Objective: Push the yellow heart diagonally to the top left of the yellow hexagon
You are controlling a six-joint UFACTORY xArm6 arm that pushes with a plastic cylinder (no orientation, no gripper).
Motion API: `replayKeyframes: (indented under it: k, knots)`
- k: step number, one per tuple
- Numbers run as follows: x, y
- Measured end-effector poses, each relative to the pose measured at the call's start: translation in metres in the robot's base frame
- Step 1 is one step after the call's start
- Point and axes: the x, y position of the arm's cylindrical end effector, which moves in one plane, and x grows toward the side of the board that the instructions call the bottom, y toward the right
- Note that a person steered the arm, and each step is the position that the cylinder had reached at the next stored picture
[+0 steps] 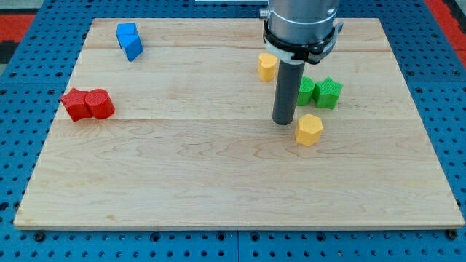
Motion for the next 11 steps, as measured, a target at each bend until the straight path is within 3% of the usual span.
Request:
replayKeyframes:
  k: [2, 3, 4, 6, 7, 8, 9, 10, 11]
  knots:
    - [0.062, 0.070]
    - [0.059, 0.056]
    - [0.026, -0.044]
    - [-0.103, -0.051]
    - [-0.148, -0.094]
    - [-0.171, -0.040]
    - [-0.147, -0.010]
    - [-0.120, -0.058]
    - [-0.096, -0.071]
